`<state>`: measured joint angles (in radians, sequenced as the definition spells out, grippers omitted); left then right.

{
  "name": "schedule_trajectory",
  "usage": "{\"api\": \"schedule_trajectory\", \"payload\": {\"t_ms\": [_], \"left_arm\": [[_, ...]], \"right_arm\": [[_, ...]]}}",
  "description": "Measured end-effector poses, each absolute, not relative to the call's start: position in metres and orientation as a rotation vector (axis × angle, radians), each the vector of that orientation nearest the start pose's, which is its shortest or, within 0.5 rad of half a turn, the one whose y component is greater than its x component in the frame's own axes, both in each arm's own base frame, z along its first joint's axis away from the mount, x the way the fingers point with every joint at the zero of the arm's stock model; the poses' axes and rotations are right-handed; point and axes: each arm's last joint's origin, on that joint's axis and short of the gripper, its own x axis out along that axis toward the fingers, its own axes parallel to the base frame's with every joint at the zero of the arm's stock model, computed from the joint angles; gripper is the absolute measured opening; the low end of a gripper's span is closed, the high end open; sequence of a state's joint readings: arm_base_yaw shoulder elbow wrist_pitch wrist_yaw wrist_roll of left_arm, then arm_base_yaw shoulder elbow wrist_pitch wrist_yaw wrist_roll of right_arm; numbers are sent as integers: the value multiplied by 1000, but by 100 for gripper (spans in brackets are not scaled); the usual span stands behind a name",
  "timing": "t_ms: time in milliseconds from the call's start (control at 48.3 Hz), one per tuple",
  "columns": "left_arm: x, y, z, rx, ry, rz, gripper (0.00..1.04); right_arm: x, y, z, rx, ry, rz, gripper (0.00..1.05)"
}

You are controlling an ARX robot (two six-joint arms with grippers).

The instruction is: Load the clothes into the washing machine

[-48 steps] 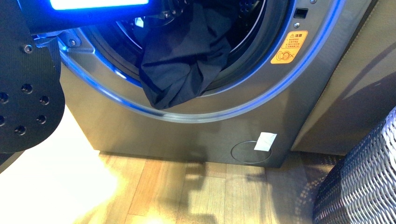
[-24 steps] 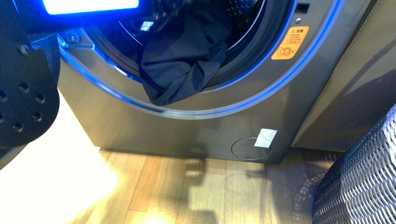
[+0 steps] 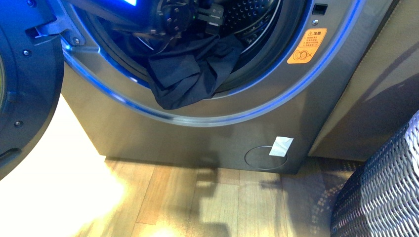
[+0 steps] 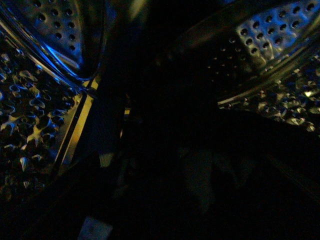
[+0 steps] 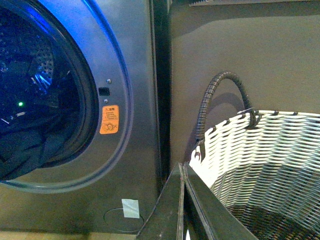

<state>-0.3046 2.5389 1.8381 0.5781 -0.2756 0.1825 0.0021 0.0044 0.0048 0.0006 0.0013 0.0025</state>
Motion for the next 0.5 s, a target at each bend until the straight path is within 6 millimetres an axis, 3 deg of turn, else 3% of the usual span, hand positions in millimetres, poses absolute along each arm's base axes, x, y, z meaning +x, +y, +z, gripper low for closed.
{"api": "schedule_trajectory", "payload": {"t_ms": [207,497], "left_arm": [[498,-152,120,219,121,-68,98],[435,-143,148,198,44,-148,98]], "right_arm": [[98,0,165,2,-1,1,2],[98,0,165,2,-1,1,2]]}}
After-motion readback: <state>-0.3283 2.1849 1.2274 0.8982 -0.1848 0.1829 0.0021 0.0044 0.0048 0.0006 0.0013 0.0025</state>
